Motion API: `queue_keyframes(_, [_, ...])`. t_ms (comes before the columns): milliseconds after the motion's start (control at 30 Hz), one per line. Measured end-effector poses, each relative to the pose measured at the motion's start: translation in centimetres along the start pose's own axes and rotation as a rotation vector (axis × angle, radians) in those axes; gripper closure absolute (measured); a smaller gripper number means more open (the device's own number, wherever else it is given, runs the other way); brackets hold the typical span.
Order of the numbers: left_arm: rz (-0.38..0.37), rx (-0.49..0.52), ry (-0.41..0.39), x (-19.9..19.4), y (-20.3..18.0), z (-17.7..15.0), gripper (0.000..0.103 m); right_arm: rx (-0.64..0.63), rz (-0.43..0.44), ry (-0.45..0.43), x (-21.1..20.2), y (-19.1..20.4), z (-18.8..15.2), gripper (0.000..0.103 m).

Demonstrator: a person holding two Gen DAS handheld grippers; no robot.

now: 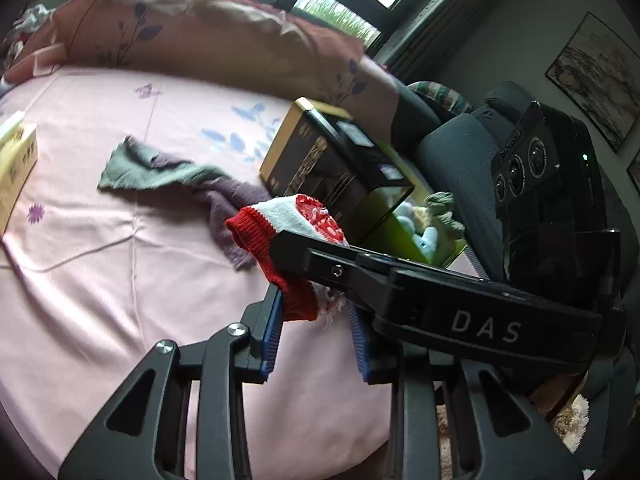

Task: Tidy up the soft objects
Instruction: 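Carry the knitted sock with the right gripper over the box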

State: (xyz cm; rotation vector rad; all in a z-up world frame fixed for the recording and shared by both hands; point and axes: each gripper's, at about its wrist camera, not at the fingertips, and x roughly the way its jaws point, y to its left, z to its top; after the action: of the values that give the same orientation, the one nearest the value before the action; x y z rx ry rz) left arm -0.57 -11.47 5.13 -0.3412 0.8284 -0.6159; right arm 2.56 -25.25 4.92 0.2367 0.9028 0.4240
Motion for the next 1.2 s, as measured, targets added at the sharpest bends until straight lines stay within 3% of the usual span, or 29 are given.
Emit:
queue_keyframes(233, [-0.074, 0.208, -0.117, -0.7, -7.0, 4.9, 0.075, -0.068, -0.115, -0.247, -8.2, 0.4, 3.5, 0.064])
queue_keyframes(400, [-0.155, 0.269, -0.174, -0.2, -9.6, 7.6, 0.075, -0.065, -0.187, -0.362, -11.9, -0.2, 5.7, 0.064])
queue_keyframes(600, [-0.199, 0.34, -0.189, 1.2, -12.5, 9.5, 0.075, -0.042, -0.218, -0.445, -14.2, -2.2, 7.1, 0.064])
queue_keyframes(800, [-0.228, 0.369, -0.142, 5.4, -14.5, 10.5, 0.075, 0.034, -0.236, -0.48, -14.9, -6.6, 7.5, 0.064])
queue_keyframes(1000, [-0.224, 0.376, -0.046, 10.5, -15.7, 11.2, 0.074, 0.15, -0.223, -0.475, -13.9, -11.9, 8.0, 0.064])
queue_keyframes(1200, [-0.175, 0.328, 0.057, 15.3, -15.8, 11.2, 0.073, 0.263, -0.182, -0.431, -12.2, -16.6, 7.7, 0.064])
